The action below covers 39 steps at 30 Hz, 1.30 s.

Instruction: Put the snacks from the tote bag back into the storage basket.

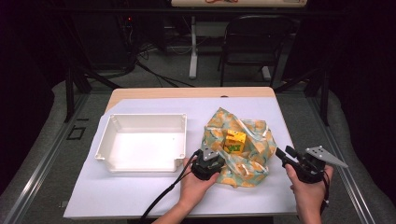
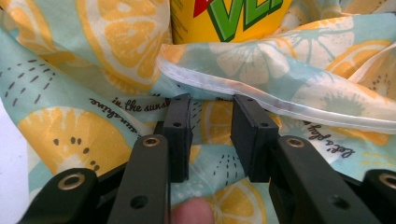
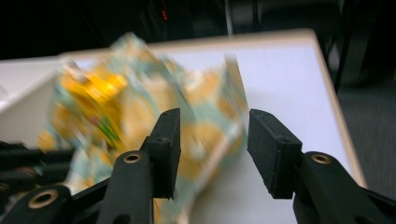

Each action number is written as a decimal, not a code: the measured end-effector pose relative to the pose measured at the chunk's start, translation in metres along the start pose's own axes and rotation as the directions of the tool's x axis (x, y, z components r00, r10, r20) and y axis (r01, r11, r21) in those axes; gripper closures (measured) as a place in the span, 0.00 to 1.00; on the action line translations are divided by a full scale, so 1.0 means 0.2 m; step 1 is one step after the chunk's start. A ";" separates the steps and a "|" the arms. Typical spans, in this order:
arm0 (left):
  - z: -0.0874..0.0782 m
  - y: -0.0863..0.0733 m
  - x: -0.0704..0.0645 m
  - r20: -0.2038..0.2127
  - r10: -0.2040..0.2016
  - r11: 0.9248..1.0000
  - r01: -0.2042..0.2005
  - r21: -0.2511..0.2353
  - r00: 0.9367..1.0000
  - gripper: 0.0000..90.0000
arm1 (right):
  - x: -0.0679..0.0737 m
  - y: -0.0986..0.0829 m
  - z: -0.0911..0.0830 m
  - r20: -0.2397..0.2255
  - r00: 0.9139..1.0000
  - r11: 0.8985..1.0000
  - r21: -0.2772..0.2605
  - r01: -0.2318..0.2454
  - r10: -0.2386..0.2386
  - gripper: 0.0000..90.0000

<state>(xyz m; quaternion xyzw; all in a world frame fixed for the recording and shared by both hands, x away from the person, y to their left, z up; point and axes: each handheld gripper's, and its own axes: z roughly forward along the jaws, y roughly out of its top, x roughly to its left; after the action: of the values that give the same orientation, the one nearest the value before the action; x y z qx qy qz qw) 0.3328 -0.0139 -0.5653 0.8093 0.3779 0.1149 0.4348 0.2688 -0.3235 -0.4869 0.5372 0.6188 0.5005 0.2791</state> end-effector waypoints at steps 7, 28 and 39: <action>0.00 0.00 -0.02 -0.034 0.014 1.000 -0.014 -0.001 0.999 0.84 | 0.16 0.06 0.10 -0.109 0.986 0.992 0.000 0.126 -0.125 0.60; 0.01 0.00 0.01 -0.029 -0.034 0.999 0.035 0.020 0.999 0.87 | 0.00 -0.09 0.58 -0.082 0.995 0.945 0.319 0.077 -0.053 0.80; 0.01 0.00 0.01 -0.026 -0.036 0.999 0.036 0.021 0.999 0.88 | 0.17 0.12 0.40 -0.356 0.898 0.953 0.061 0.297 -0.257 0.50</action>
<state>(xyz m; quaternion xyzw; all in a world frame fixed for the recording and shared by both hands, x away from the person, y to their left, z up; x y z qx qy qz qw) 0.3355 -0.0130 -0.5663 0.8055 0.3992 0.1134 0.4231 0.3402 -0.2682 -0.4869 0.3628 0.7558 0.5056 0.2039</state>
